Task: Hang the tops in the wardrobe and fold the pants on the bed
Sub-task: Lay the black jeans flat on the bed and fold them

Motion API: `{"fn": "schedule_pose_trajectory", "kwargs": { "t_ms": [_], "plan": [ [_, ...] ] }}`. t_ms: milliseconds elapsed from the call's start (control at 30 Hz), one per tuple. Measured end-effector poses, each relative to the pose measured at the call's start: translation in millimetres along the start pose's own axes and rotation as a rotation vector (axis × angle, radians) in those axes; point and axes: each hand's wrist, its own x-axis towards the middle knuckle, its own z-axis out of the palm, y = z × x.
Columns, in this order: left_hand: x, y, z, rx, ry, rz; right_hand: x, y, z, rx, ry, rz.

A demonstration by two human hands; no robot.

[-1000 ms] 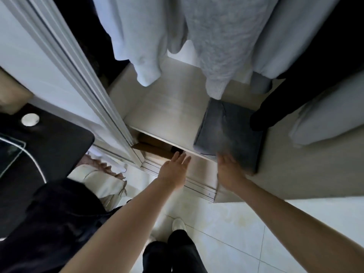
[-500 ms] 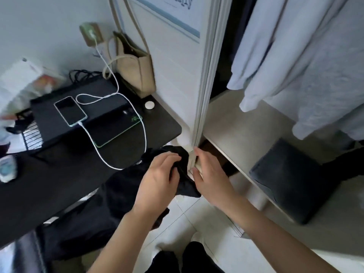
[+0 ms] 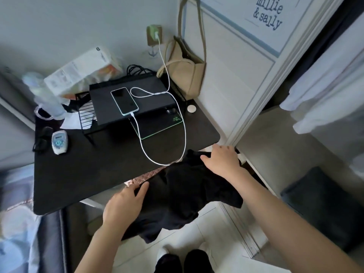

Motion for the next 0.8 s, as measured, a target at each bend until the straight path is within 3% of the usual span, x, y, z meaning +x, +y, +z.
{"fn": "schedule_pose_trajectory", "kwargs": {
  "t_ms": [67, 133, 267, 333, 400, 467, 533, 667, 800],
  "plan": [
    [15, -9, -1, -0.110, -0.190, -0.127, 9, -13, -6, -0.036, -0.144, 0.123],
    [28, -9, -2, -0.362, -0.244, -0.229, 11, -23, -10, -0.063, -0.214, 0.182],
    [42, -20, -9, -0.591, -0.327, -0.352, 8, -24, -2, 0.022, -0.060, 0.151],
    [44, -25, -6, -0.641, -0.253, -0.357, 0, -13, 5, 0.133, 0.141, 0.080],
    [39, -22, -6, -0.717, -0.137, -0.300, -15, -2, 4, 0.444, 0.279, 0.064],
    [27, -16, -11, -0.914, 0.063, -0.227, -34, -1, -7, 0.879, 0.302, 0.091],
    [7, -6, -22, -1.196, 0.200, -0.205, -54, -5, -23, 1.134, 0.302, 0.096],
    [-35, 7, -41, -1.412, 0.212, -0.201, -92, -16, -50, 1.214, 0.282, 0.009],
    [-68, 18, -49, -1.377, 0.183, -0.151, -120, -14, -58, 1.184, 0.210, -0.109]
  ]
}}
